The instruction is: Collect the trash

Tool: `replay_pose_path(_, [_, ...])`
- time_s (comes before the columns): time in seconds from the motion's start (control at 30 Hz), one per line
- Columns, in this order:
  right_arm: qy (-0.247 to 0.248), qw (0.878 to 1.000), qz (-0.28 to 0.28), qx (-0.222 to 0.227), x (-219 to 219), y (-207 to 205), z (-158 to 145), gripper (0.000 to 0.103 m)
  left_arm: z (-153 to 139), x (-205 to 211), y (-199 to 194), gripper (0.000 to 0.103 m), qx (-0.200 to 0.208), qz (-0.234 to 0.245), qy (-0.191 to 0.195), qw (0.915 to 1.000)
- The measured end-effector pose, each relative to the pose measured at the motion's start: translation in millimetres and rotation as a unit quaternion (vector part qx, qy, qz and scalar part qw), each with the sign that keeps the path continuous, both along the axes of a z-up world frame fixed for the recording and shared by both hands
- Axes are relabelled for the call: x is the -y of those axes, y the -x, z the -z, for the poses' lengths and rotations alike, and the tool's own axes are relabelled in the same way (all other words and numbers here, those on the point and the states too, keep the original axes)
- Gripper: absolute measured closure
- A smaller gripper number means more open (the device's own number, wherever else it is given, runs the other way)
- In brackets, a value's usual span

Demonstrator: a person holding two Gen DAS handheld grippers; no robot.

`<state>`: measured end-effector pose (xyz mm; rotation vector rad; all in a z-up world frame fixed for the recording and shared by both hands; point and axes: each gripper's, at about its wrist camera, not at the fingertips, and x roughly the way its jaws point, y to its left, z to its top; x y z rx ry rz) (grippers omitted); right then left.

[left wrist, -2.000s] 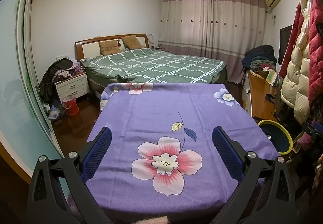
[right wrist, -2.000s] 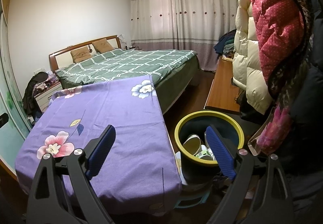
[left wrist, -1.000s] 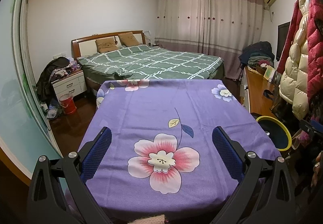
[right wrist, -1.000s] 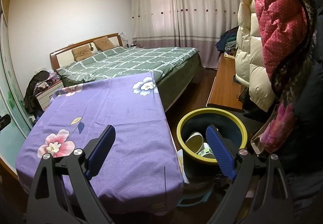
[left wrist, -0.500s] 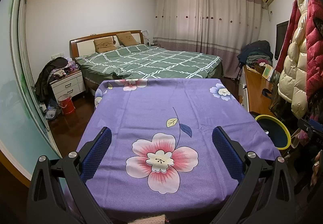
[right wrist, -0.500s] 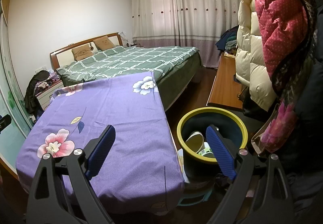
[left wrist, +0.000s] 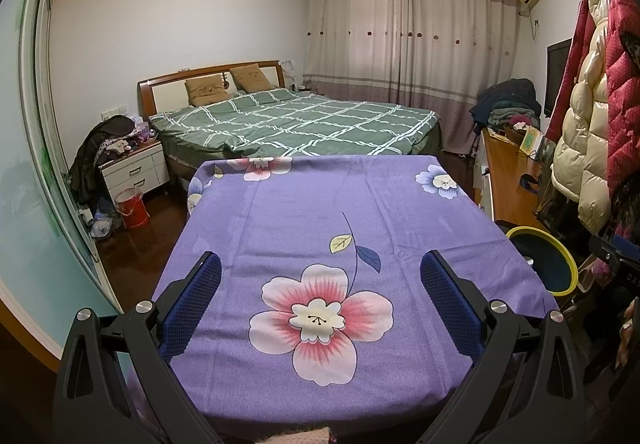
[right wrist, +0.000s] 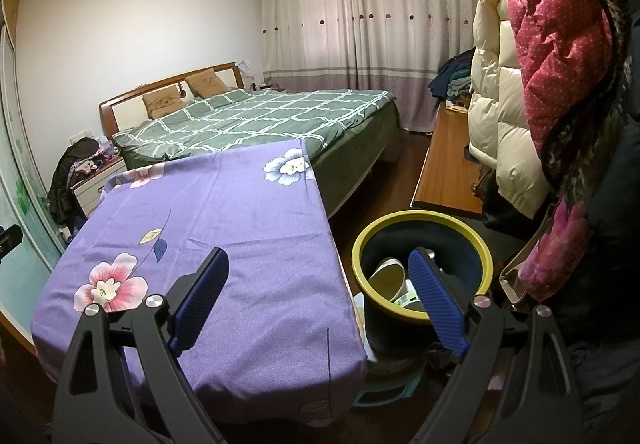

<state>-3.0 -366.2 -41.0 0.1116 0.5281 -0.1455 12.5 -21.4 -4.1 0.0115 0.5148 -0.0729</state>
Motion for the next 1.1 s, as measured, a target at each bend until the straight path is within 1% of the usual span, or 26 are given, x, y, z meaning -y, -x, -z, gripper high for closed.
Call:
replay_pose_path(0.63, [-0.001,1.0,-0.002,-0.005,-4.0,-0.5,5.5,0.016,-0.6,-4.6,-3.5,0.005,-0.001,0.0,-0.003,1.0])
replay_pose_path(0.73, [0.001,1.0,-0.001,-0.007,-6.1,-1.5,7.3,0.016,1.2,-8.6,-8.5,0.005,-0.003,0.01,0.004,0.9999])
replay_pose_path(0.8, [0.007,1.0,-0.004,-0.006,-10.9,-4.6,6.5,0.016,4.3,-13.4,-21.3,0.005,-0.012,0.014,0.015,0.9997])
replay_pose_path(0.87, [0.006,1.0,-0.015,-0.008,-12.2,-15.6,4.4,0.015,9.7,-17.2,-40.6,0.005,-0.025,0.01,0.01,0.9996])
replay_pose_path(0.93, [0.005,1.0,-0.027,-0.014,-17.1,-31.6,3.8,0.012,16.7,-26.0,-65.4,0.005,-0.032,-0.006,0.002,0.9995])
replay_pose_path(1.03, [0.001,0.998,-0.044,-0.035,-28.1,-70.8,8.9,0.01,30.4,-39.5,-109.8,0.005,-0.047,-0.026,-0.01,0.9985])
replay_pose_path(1.1, [-0.014,0.996,-0.065,-0.052,-38.2,-106.3,17.8,0.008,42.8,-49.7,-141.9,0.005,-0.061,-0.039,-0.012,0.9973])
